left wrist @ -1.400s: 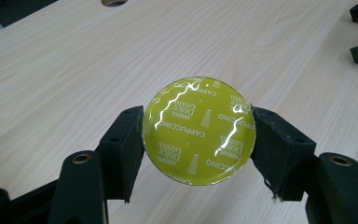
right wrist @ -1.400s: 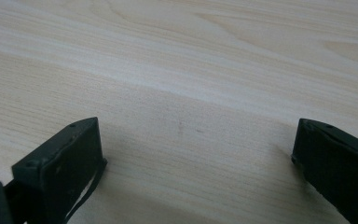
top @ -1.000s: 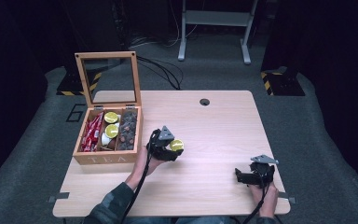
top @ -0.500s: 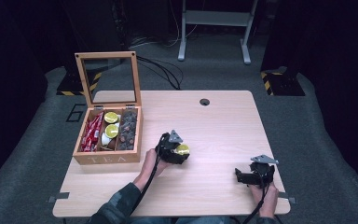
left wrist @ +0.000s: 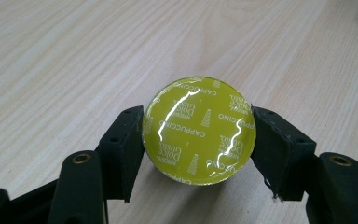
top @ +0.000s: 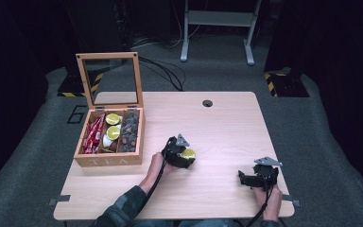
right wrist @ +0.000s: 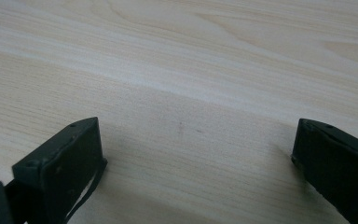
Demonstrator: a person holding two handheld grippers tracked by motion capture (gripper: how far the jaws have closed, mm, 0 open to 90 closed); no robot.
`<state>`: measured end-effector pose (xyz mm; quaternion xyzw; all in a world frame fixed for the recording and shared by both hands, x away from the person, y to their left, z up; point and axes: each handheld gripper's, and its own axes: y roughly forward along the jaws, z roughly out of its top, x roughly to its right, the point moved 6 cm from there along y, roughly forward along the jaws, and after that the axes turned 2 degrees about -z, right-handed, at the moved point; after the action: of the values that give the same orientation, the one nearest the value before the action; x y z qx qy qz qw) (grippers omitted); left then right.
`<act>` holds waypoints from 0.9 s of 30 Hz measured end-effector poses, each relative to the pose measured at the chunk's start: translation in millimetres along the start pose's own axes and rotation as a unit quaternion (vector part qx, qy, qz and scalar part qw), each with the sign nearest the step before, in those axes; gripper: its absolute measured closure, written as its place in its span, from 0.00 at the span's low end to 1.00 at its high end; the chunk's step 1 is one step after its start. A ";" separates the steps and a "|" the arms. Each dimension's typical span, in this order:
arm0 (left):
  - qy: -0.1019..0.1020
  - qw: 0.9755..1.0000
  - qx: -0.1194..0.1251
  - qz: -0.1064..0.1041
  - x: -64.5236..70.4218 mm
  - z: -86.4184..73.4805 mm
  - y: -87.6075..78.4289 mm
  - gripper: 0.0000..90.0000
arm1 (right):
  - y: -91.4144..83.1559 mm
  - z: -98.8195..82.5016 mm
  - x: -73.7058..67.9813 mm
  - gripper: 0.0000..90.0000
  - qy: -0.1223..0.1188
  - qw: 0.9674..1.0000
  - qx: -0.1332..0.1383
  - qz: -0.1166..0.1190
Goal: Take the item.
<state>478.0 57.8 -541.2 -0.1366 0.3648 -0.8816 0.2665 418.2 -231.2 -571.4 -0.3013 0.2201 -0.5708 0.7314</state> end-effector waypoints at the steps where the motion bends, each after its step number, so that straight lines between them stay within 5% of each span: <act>1: 0.001 1.000 0.000 0.001 0.3 0.2 0.2 0.42 | 0.0 0.0 0.0 0.01 0.000 1.000 0.000 0.000; 6: 0.002 1.000 0.000 -0.003 1.6 0.6 0.1 0.40 | -0.1 0.0 0.0 0.01 0.000 1.000 0.000 0.001; 12: -0.005 1.000 0.003 -0.003 2.3 1.0 -6.1 0.25 | -0.2 0.0 -0.1 0.01 0.000 1.000 0.000 0.001; 27: 0.002 0.999 0.040 0.005 9.4 -2.5 -53.8 0.11 | 0.1 0.2 0.0 0.02 -0.003 1.000 0.002 0.001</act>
<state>449.3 85.8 -504.0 -0.1225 0.3306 -0.8944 0.2752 418.4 -231.1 -571.3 -0.3016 0.2172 -0.5695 0.7331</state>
